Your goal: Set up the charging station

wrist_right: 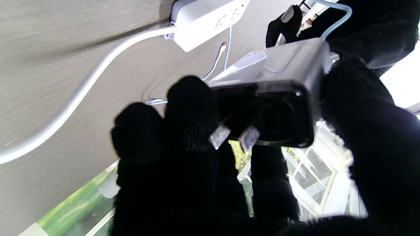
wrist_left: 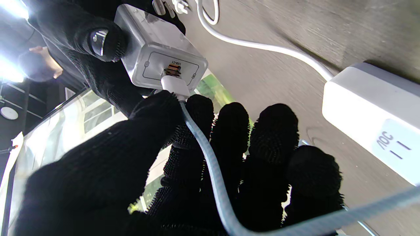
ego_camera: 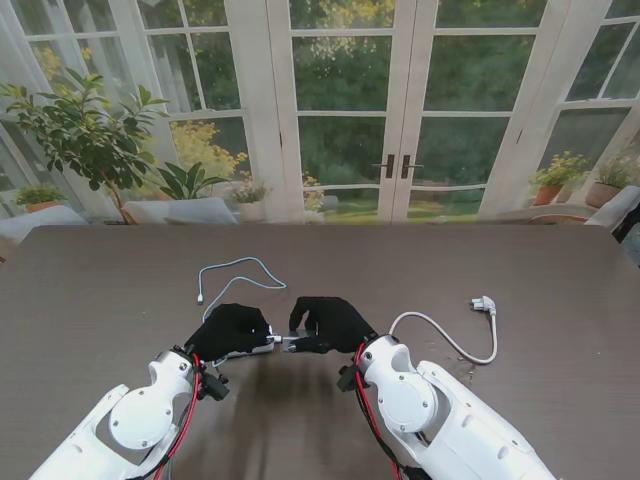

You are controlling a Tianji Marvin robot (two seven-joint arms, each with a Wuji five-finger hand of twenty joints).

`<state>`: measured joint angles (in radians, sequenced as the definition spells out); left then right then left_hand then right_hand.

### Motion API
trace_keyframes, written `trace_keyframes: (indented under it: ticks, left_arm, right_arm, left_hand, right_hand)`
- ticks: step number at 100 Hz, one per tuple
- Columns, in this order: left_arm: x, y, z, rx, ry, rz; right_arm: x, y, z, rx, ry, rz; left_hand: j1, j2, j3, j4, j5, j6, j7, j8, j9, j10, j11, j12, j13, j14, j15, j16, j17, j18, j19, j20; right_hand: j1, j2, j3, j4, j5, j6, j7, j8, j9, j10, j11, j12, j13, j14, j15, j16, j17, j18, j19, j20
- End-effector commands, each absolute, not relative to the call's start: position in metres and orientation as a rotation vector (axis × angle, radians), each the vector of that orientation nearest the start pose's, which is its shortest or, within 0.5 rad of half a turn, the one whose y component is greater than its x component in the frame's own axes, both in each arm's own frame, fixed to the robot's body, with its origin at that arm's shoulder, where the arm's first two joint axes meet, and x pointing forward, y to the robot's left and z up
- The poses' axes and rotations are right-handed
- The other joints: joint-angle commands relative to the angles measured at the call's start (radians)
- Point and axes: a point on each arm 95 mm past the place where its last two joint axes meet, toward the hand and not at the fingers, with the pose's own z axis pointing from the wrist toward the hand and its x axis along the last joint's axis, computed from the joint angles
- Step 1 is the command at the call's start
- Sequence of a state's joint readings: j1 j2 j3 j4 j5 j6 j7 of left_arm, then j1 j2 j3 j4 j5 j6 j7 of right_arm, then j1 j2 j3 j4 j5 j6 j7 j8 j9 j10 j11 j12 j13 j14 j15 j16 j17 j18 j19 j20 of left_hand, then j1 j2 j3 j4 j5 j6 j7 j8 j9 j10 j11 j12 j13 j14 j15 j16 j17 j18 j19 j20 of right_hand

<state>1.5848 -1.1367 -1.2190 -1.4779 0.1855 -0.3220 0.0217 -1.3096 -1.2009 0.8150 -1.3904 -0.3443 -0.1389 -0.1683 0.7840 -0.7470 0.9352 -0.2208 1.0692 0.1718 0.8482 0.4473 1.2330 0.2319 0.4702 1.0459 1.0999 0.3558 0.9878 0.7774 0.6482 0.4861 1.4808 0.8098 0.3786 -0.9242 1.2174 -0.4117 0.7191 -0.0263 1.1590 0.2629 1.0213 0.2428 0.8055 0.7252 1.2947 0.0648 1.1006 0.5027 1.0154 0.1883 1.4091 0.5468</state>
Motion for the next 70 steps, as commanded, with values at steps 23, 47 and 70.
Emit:
trace_keyframes:
  ticks: [23,47,70]
  left_arm:
    - [0.39,-0.012,-0.356,-1.885,0.993,-2.243]
    - [0.389,-0.018,-0.358,-1.918,0.945,-2.278]
    - [0.389,-0.022,-0.361,-1.932,0.925,-2.292]
  right_arm:
    - [0.411,0.135,-0.342,-1.802,-1.433,-2.272]
    - [0.411,0.134,-0.344,-1.835,-1.395,-2.258]
    - [0.411,0.133,-0.343,-1.88,-1.356,-2.257]
  left_hand:
    - [0.075,-0.029,0.085,0.006,0.022,-0.02,0.022,-0.012,0.042,0.004,-0.038,0.035,0.102,-0.077,0.013,0.02,0.091,-0.068,0.022,-0.04]
    - [0.079,-0.034,0.085,0.006,0.024,-0.015,0.022,-0.018,0.046,0.005,-0.052,0.03,0.115,-0.087,-0.026,0.023,0.101,-0.081,-0.01,-0.069]
    - [0.079,-0.038,0.086,0.005,0.027,-0.013,0.024,-0.018,0.051,0.008,-0.053,0.027,0.124,-0.088,-0.037,0.026,0.108,-0.08,-0.02,-0.077]
  right_hand:
    - [0.15,0.048,0.209,0.064,0.03,-0.031,0.294,0.012,0.094,-0.145,0.096,0.053,0.023,-0.067,0.004,0.169,0.026,-0.037,0.008,0.014]
    - [0.153,0.046,0.208,0.065,0.03,-0.031,0.294,0.012,0.094,-0.142,0.094,0.054,0.022,-0.062,0.005,0.17,0.027,-0.035,0.007,0.015]
    - [0.156,0.044,0.209,0.066,0.037,-0.022,0.289,0.011,0.096,-0.139,0.092,0.054,0.022,-0.059,0.005,0.171,0.028,-0.028,0.006,0.015]
